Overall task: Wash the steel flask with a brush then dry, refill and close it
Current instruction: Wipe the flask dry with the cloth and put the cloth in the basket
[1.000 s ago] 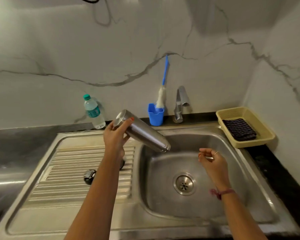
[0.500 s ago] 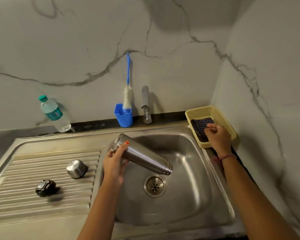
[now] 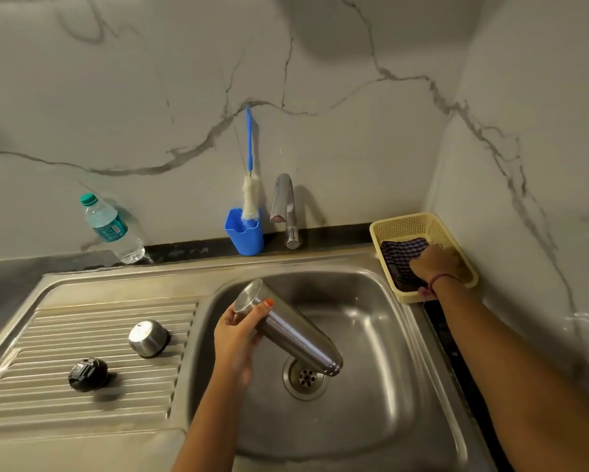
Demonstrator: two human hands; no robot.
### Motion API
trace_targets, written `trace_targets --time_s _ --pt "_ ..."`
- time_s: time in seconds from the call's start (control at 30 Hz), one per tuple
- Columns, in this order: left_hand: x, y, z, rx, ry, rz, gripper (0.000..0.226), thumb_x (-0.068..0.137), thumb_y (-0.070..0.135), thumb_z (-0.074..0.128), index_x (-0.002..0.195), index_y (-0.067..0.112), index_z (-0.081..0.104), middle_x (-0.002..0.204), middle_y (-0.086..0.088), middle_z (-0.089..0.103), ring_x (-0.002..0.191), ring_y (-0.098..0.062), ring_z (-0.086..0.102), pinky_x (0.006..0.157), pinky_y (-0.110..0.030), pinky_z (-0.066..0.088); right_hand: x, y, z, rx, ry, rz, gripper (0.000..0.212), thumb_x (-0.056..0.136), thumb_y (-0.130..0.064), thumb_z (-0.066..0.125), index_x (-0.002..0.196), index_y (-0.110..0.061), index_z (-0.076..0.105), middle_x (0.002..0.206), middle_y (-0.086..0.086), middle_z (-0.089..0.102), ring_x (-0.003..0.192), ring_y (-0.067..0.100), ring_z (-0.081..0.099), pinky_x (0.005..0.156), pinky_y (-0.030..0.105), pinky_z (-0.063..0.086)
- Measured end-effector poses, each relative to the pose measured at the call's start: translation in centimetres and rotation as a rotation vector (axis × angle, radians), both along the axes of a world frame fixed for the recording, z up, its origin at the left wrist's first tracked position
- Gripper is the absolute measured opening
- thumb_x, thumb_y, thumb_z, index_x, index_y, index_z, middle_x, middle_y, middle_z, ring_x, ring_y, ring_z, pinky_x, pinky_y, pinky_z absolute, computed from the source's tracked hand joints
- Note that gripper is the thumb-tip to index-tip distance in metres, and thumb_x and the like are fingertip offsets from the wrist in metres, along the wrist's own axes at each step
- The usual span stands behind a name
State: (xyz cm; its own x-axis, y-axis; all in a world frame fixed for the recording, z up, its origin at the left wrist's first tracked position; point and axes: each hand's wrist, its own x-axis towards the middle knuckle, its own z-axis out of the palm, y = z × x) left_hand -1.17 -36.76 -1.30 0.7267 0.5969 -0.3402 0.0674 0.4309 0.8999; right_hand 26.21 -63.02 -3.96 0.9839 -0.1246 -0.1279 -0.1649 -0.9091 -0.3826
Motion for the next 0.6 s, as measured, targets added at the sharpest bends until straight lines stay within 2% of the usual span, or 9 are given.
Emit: trace_targets --time_s 0.1,0.23,0.37,0.5,0.6 --pt "0.2 0.0 -0.4 0.012 0.003 0.007 0.079 0.058 0.022 0.087 0.129 0.003 0.058 0.114 -0.016 0.069 0.102 -0.027 0.070 0.089 -0.041 0.057 0.6 -0.3 -0.4 -0.073 -0.017 0.058 0.027 0.087 -0.021 0.050 0.106 -0.003 0.057 0.115 0.022 0.054 0.109 0.038 0.048 0.088 0.042 0.043" --pt "0.3 -0.3 -0.5 0.024 0.002 0.039 0.088 0.053 0.027 0.089 0.132 0.005 0.056 0.119 -0.018 0.067 0.106 -0.029 0.068 0.087 -0.039 0.057 0.9 -0.4 -0.5 -0.103 -0.088 0.102 0.016 0.089 -0.017 0.054 0.092 -0.004 0.063 0.098 0.017 0.065 0.092 0.034 0.058 0.073 0.037 0.048" --pt "0.3 -0.5 -0.4 0.019 -0.011 0.058 0.084 0.056 0.023 0.087 0.133 0.009 0.055 0.119 -0.015 0.066 0.107 -0.028 0.067 0.089 -0.039 0.055 1.1 -0.3 0.4 -0.136 -0.110 0.101 0.019 0.088 -0.018 0.059 0.097 -0.003 0.067 0.095 0.016 0.068 0.089 0.033 0.064 0.067 0.031 0.047" --pt "0.1 -0.4 -0.3 0.012 -0.041 0.057 0.089 0.053 0.023 0.089 0.134 0.008 0.055 0.117 -0.014 0.067 0.104 -0.026 0.067 0.088 -0.040 0.054 0.9 0.1 1.4 -0.080 -0.082 0.104 0.021 0.090 -0.019 0.055 0.094 -0.001 0.065 0.097 0.018 0.067 0.090 0.035 0.062 0.072 0.034 0.048" --pt "-0.2 -0.3 -0.2 0.019 -0.050 0.046 0.089 0.052 0.025 0.092 0.132 0.010 0.056 0.118 -0.014 0.067 0.106 -0.027 0.067 0.091 -0.042 0.054 1.0 0.2 2.0 0.107 -0.067 0.045 0.015 0.088 -0.015 0.055 0.082 -0.002 0.059 0.088 0.020 0.066 0.071 0.028 0.053 0.060 0.027 0.041"
